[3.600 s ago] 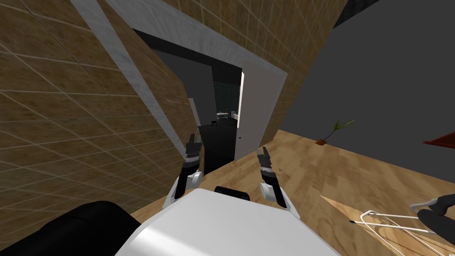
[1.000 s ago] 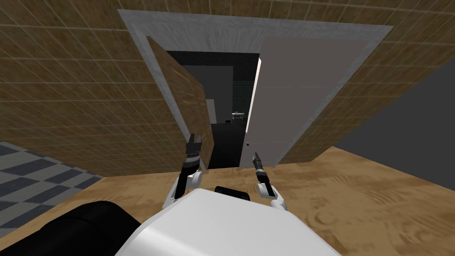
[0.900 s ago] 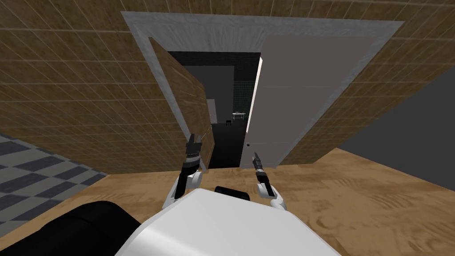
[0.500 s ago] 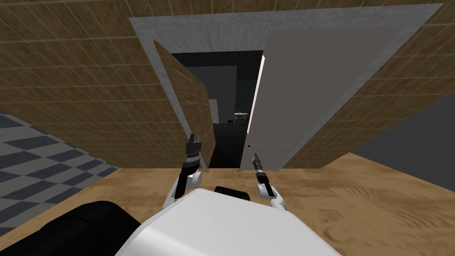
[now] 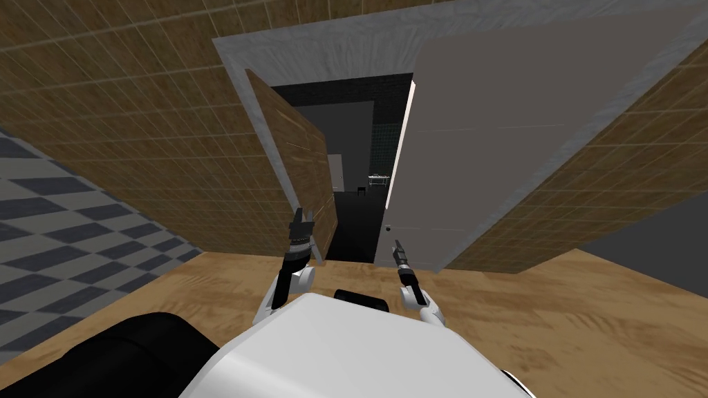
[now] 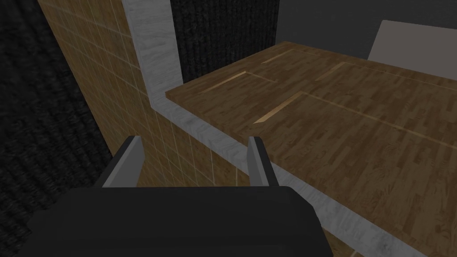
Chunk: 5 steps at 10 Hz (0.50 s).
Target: Push the door open
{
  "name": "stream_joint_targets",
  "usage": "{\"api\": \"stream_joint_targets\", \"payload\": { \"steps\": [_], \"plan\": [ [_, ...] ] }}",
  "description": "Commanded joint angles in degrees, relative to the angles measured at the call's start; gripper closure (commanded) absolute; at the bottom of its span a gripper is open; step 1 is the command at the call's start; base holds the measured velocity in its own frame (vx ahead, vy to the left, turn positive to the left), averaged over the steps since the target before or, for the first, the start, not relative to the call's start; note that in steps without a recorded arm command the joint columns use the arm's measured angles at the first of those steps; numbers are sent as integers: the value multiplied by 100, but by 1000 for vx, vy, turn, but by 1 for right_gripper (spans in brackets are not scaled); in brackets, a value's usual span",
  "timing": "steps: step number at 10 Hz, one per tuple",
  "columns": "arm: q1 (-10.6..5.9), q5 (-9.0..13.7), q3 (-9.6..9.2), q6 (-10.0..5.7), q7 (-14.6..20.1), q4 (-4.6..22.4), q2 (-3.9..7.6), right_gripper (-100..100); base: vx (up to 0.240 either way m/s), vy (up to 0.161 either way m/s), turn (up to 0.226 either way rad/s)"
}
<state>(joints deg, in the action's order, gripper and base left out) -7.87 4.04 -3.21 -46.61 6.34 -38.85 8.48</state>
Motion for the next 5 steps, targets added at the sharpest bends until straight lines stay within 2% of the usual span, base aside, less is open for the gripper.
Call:
{"api": "stream_joint_targets", "payload": {
  "steps": [1,2,5],
  "plan": [
    [-68,6,-2,-29,7,175,7,-100,24,-62,69],
    [-139,12,-3,-48,12,349,13,-100,33,-65,127],
    [-236,20,-5,-74,19,585,22,-100,20,-60,86]
  ]
}}
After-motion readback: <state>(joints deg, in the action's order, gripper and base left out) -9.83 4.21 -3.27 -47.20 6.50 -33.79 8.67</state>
